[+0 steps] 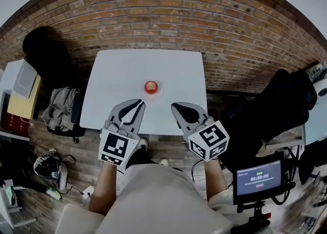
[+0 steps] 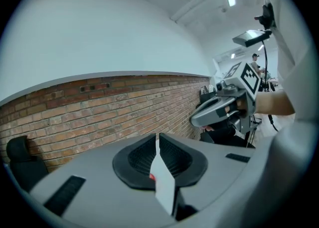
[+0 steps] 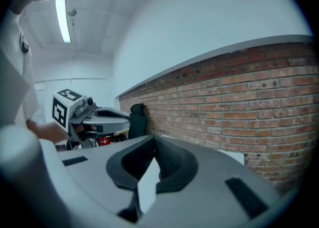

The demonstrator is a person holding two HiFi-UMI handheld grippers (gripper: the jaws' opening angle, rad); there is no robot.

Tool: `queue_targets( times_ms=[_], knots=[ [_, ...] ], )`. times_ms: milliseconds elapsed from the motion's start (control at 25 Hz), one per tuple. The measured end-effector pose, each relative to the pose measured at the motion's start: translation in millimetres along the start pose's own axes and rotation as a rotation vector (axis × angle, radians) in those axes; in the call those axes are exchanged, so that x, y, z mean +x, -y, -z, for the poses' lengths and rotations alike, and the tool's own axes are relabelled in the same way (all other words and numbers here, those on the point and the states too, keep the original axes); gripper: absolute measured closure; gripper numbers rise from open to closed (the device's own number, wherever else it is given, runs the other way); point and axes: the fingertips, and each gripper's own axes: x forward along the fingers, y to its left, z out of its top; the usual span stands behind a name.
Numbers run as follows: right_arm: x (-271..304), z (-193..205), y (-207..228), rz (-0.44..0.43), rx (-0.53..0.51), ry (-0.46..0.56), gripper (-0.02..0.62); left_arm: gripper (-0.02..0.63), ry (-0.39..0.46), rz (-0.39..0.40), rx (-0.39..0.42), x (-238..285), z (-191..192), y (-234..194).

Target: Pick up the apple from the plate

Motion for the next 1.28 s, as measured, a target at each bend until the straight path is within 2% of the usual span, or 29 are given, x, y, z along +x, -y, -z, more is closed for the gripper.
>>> queue_targets(
  times_ms=[200, 520, 800, 1280],
  knots=[
    [9, 0, 10, 0.007, 0.013, -0.004, 0.594, 0.577, 0.003, 0.032, 0.016, 15, 1, -4],
    [38, 2, 41, 0.053, 0.073, -0.016, 0.594, 0.544, -0.077, 0.087, 0.046, 60, 23, -30],
    [60, 13, 51, 0.074, 0.118, -0.042, 0.594, 0.502, -0.125, 0.177, 0.04, 88, 42, -37],
    [77, 31, 74, 0.129, 0.169, -0.104, 0.594, 0.476, -0.195, 0.264, 0.017, 119, 73, -45]
  ],
)
